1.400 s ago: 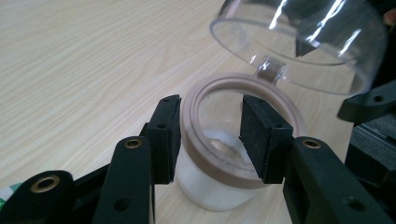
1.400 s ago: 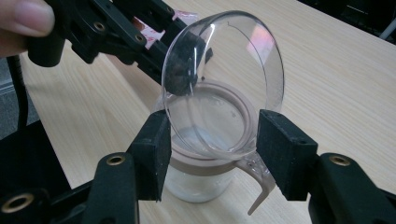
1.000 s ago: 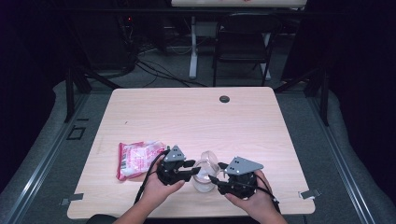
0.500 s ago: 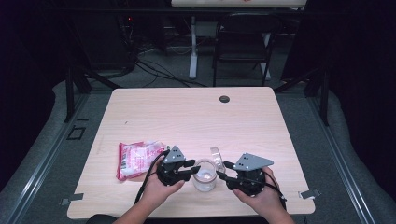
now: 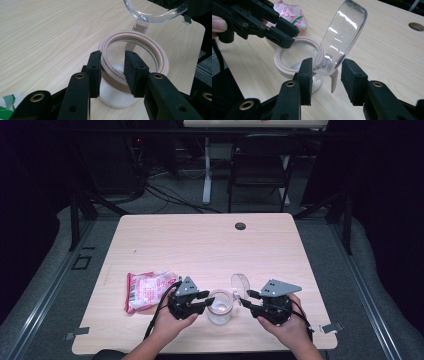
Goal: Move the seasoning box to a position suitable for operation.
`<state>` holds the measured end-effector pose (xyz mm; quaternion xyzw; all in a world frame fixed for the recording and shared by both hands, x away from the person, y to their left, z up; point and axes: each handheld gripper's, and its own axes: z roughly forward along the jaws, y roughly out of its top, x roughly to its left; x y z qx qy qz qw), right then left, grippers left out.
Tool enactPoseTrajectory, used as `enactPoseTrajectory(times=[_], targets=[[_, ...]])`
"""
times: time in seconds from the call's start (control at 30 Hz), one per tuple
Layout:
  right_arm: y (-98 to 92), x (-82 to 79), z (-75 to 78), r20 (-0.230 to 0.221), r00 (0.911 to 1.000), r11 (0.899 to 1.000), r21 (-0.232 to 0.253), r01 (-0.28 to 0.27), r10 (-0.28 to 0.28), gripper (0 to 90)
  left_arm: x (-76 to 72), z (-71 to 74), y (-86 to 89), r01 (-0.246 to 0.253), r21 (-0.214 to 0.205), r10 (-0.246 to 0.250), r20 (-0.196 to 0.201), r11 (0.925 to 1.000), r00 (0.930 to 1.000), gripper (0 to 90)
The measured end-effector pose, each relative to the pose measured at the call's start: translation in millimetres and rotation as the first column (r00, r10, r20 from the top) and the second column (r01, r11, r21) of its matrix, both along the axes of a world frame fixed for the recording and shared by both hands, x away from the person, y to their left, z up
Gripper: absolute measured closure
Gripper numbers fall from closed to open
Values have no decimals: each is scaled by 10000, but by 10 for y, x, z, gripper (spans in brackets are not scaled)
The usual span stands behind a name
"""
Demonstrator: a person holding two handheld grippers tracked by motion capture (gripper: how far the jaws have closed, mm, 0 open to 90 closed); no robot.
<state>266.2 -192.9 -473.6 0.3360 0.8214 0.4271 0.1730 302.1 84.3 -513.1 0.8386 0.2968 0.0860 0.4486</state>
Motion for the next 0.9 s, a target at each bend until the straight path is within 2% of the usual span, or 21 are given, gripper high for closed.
enactPoseTrajectory(times=[0.1, 0.23, 0.33, 0.4, 0.57, 0.67, 0.9], targets=[[42, 14, -51, 15, 9999, 9998, -142, 150, -150, 546, -4, -4, 3, -85, -102, 83, -148, 9999, 9999, 677], [93, 36, -140, -78, 9995, 9995, -25, 321, -322, 531, -8, -7, 1, -114, -124, 112, -116, 9999, 9999, 677], [122, 49, -199, -27, 9984, 9984, -88, 559, -559, 547, -8, -8, 0, -114, -137, 112, -102, 9998, 9999, 677], [138, 50, -228, -50, 9980, 9979, 128, 629, -628, 561, -7, -10, 1, -117, -157, 115, -98, 9998, 9999, 677], [148, 50, -260, 21, 9977, 9977, 81, 676, -676, 626, -11, -8, -1, -121, -106, 120, -52, 9999, 9999, 676], [139, 64, -278, -132, 9982, 9980, 241, 582, -579, 654, -25, -9, -12, -121, -84, 121, 50, 9999, 9999, 672], [133, 87, -313, -104, 9979, 9976, 265, 639, -637, 690, -11, -26, -34, -173, -112, 172, -59, 9998, 9998, 600]])
